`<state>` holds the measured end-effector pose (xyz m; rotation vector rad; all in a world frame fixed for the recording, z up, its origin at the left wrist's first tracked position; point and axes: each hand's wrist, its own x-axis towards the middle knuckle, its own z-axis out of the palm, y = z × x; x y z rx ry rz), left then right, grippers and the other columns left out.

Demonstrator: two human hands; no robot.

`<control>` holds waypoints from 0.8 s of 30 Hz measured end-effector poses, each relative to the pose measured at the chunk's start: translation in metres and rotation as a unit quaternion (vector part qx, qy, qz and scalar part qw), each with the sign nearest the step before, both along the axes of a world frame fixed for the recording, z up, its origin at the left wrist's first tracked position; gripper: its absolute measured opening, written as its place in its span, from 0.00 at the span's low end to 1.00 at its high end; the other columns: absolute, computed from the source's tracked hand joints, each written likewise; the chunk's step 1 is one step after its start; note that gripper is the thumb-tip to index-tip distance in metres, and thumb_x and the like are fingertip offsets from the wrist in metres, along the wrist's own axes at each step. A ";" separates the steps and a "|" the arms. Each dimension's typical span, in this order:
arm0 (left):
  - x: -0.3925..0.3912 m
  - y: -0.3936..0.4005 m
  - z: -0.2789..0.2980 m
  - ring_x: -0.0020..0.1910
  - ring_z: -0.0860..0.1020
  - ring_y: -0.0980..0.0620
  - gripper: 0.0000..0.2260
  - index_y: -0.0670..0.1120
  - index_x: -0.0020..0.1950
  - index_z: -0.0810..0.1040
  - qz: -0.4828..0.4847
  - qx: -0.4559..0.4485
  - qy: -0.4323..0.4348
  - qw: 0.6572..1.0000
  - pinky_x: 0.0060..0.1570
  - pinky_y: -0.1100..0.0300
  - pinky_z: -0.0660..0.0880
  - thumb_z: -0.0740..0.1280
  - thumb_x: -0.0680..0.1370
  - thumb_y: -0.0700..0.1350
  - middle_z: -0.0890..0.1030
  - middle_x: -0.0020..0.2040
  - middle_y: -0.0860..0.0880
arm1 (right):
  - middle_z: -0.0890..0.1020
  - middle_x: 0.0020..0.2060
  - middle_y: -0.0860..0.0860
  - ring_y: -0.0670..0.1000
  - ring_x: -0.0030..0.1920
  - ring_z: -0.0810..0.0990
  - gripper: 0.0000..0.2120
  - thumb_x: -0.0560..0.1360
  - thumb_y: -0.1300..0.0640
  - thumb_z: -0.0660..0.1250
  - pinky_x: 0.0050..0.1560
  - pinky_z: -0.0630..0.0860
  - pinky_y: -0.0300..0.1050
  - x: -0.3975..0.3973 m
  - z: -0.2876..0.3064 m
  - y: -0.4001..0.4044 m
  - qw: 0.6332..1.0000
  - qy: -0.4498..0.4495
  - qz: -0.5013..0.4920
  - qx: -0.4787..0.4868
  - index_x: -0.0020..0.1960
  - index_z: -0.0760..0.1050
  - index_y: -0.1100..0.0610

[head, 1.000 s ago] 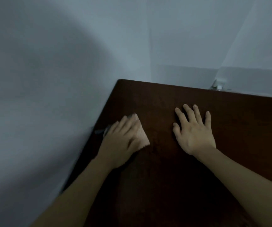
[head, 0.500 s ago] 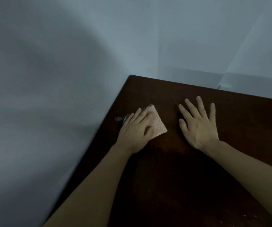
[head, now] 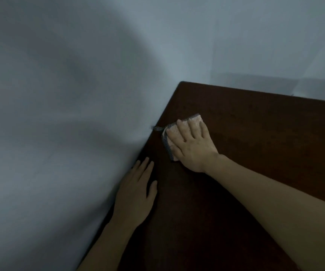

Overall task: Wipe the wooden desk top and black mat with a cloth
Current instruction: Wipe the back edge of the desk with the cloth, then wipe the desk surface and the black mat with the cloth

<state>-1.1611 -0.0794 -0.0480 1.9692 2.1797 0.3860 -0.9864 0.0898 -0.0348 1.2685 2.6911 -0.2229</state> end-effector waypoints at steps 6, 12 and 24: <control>0.021 -0.027 0.002 0.78 0.54 0.58 0.28 0.50 0.80 0.59 0.031 0.010 -0.035 0.999 0.76 0.57 0.55 0.49 0.82 0.59 0.55 0.79 0.56 | 0.39 0.82 0.57 0.68 0.79 0.36 0.38 0.73 0.37 0.27 0.76 0.39 0.70 0.015 0.003 -0.057 0.994 0.006 0.105 -0.020 0.82 0.37 0.45; 0.048 -0.033 0.008 0.79 0.52 0.59 0.27 0.53 0.81 0.59 0.036 0.040 -0.080 0.995 0.76 0.57 0.55 0.50 0.82 0.58 0.56 0.80 0.58 | 0.34 0.81 0.52 0.61 0.79 0.30 0.31 0.78 0.36 0.32 0.78 0.34 0.63 0.091 0.008 -0.057 0.990 -0.028 0.135 -0.022 0.80 0.32 0.39; 0.055 -0.041 -0.007 0.80 0.52 0.53 0.26 0.50 0.81 0.59 0.032 0.049 -0.032 0.998 0.78 0.48 0.57 0.51 0.83 0.55 0.57 0.81 0.51 | 0.35 0.81 0.58 0.65 0.79 0.33 0.30 0.84 0.39 0.38 0.76 0.31 0.63 0.064 0.008 -0.048 0.998 -0.048 -0.028 -0.031 0.81 0.33 0.46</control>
